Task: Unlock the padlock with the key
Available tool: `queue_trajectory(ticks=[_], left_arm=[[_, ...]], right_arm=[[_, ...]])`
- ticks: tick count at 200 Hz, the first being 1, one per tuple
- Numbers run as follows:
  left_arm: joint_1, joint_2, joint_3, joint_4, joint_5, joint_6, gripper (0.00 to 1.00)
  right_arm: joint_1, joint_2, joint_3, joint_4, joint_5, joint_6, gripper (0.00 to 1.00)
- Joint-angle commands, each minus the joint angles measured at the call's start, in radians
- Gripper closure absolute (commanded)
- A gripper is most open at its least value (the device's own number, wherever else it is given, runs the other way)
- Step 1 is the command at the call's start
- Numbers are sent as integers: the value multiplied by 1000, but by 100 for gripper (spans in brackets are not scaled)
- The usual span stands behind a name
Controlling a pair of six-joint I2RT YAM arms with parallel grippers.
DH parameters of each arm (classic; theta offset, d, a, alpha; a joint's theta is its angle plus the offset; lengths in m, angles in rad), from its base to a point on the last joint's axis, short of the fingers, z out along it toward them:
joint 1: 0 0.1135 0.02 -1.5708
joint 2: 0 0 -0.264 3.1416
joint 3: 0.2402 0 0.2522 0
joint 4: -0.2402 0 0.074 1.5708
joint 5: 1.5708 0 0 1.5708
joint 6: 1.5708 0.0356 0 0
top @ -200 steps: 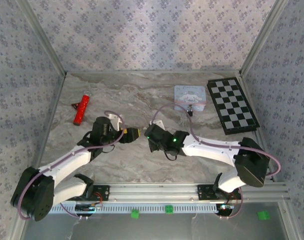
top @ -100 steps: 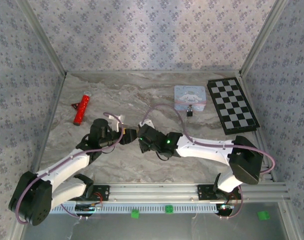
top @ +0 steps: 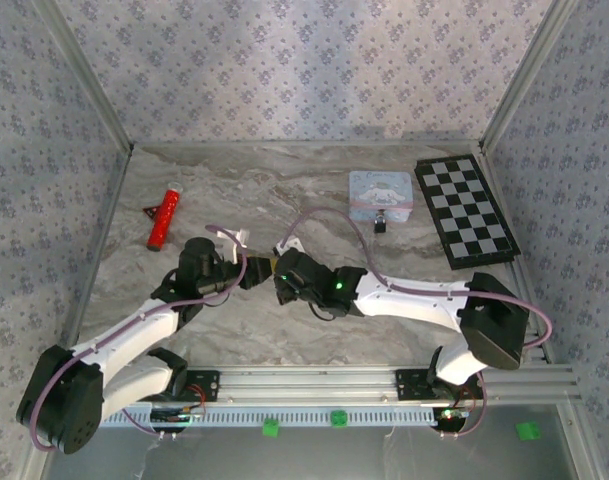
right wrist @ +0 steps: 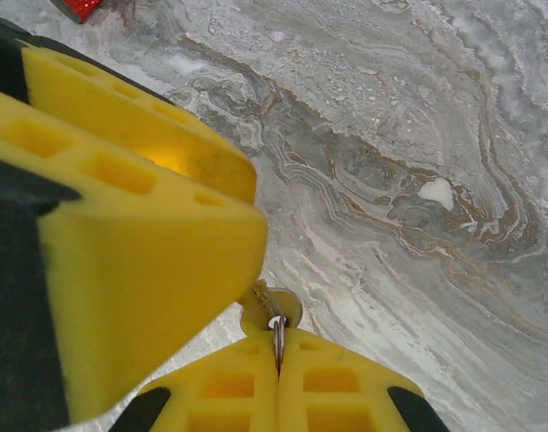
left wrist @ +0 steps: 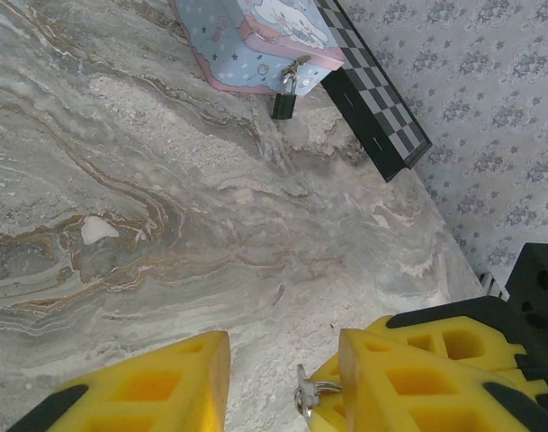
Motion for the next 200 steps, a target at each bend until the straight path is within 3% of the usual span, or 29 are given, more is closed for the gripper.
queue_trajectory(ticks=[1, 121, 159, 200], left_arm=[[-6, -18, -1, 17, 14, 17, 66], [-5, -30, -3, 33, 48, 19, 85], [-6, -34, -1, 32, 47, 19, 96], [-6, -41, -1, 27, 30, 15, 100]], right_arm=[[4, -37, -17, 23, 16, -6, 100], [12, -27, -22, 45, 36, -4, 100], [15, -22, -19, 48, 47, -5, 100], [14, -28, -26, 50, 58, 1, 100]])
